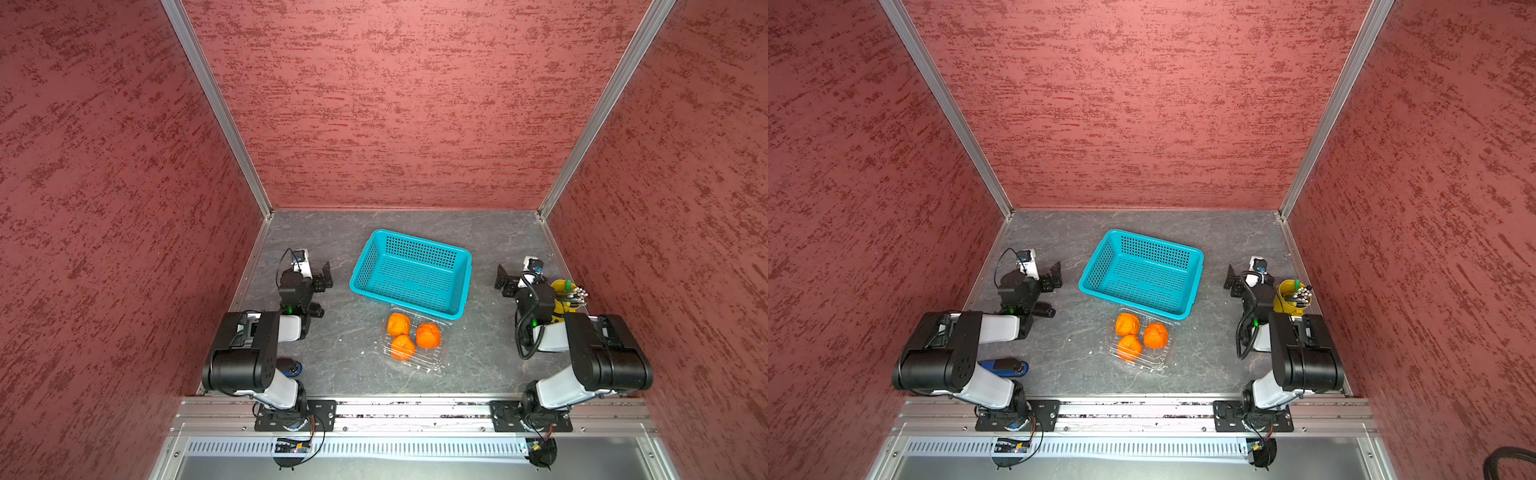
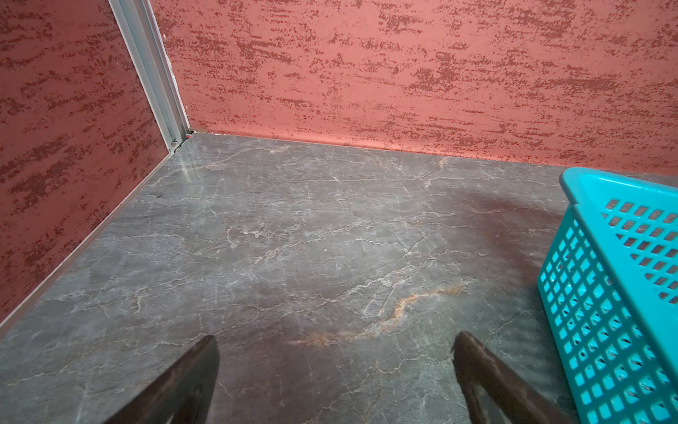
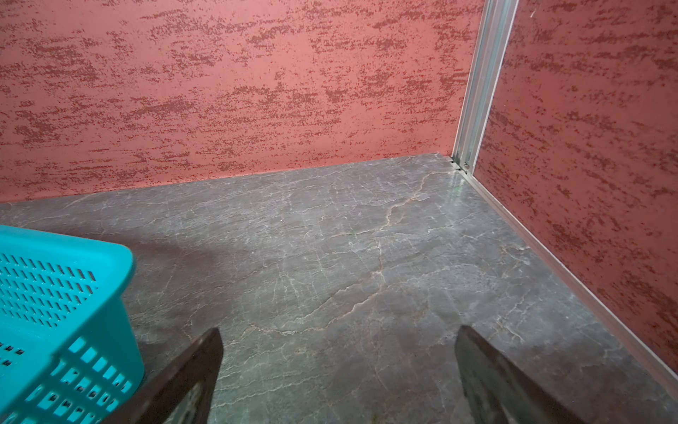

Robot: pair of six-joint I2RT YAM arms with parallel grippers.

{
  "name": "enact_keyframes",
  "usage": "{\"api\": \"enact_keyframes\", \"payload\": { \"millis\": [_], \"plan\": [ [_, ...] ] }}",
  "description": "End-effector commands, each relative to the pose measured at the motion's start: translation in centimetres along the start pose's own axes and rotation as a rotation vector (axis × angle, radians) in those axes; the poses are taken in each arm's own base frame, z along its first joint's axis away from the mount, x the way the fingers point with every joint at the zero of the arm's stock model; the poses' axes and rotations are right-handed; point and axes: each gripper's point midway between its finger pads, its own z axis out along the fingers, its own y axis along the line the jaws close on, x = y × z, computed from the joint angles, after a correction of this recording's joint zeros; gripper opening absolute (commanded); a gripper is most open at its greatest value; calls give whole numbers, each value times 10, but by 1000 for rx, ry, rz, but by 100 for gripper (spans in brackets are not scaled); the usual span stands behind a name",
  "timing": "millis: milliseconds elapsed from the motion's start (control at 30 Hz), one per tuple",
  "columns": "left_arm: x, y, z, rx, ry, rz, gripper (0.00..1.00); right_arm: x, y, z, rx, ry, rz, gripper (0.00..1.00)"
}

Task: Take oranges out of containers
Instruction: Move the basket to the center of the board.

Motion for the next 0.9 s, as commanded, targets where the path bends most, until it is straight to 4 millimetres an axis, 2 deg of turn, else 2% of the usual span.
{"api": "enact_keyframes", "payload": {
  "millis": [0, 333, 367, 433, 500, 533, 567, 633, 700, 767, 867],
  "plan": [
    [2, 0, -1, 2, 3, 4, 99, -6, 4, 2, -16, -16, -9, 99],
    [2, 0, -1, 2, 2, 4, 99, -7, 4, 1, -11, -23, -12, 99],
    [-2, -3, -1, 17, -6, 14, 100, -10, 3, -2, 0, -31, -8, 99],
    [-13, -12, -7, 9, -1, 58, 100, -33, 4, -14, 42, -77, -29, 99],
    [-37, -16, -18, -57, -11, 92, 99, -57, 3, -27, 116, -106, -18, 99],
    [-55, -16, -25, -92, -36, 62, 99, -71, -1, -35, 179, -133, 41, 99],
    [-74, -13, -33, -126, -65, -1, 100, -79, -3, -41, 223, -129, 94, 99],
    [-96, 4, -52, -245, -57, -194, 99, -85, 2, -49, 257, -66, 186, 99],
    [-103, 30, -79, -408, -11, -427, 100, -74, 11, -52, 246, 73, 233, 99],
    [-107, 54, -109, -539, 0, -566, 100, -67, 26, -59, 221, 159, 232, 99],
    [-116, 65, -129, -496, 15, -653, 99, -55, 44, -72, 187, 242, 222, 96]
  ]
}}
